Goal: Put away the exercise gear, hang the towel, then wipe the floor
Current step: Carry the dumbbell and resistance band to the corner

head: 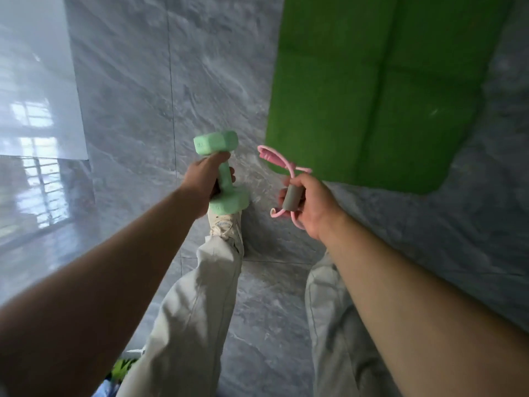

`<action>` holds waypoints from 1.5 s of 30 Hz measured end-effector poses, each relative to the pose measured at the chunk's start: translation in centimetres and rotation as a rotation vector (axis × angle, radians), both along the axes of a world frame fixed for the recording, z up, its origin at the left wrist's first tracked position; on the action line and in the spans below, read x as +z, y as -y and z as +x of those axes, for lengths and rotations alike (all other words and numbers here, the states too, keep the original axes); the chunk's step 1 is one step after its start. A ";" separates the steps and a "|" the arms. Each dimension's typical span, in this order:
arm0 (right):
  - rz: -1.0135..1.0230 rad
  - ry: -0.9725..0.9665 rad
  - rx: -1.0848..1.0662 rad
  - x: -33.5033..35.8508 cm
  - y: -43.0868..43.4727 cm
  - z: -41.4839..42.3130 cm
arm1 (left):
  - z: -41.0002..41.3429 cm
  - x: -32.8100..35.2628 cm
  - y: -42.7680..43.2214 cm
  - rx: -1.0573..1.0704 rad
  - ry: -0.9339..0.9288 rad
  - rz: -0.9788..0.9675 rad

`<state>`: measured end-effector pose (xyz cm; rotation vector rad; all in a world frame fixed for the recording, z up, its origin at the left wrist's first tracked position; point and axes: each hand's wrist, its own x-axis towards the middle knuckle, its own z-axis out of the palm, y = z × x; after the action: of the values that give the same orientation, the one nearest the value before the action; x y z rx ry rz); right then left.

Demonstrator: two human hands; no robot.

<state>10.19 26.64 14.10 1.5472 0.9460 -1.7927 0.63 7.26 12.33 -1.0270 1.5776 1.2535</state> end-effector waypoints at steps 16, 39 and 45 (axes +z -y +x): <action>0.204 -0.334 0.190 49.9 3.0 -9.4 | -2.2 48.1 2.3 0.148 -0.119 0.331; 0.092 -0.792 -0.063 62.6 3.2 -21.5 | -16.9 63.5 3.4 0.053 -0.373 0.368; 0.094 -0.796 -0.096 62.0 -1.2 -30.1 | -27.0 63.8 -1.2 0.002 -0.373 0.323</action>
<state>-19.94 27.80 76.10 0.9101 1.3303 -2.5252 -26.39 8.49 76.15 -0.6139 1.5718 1.7086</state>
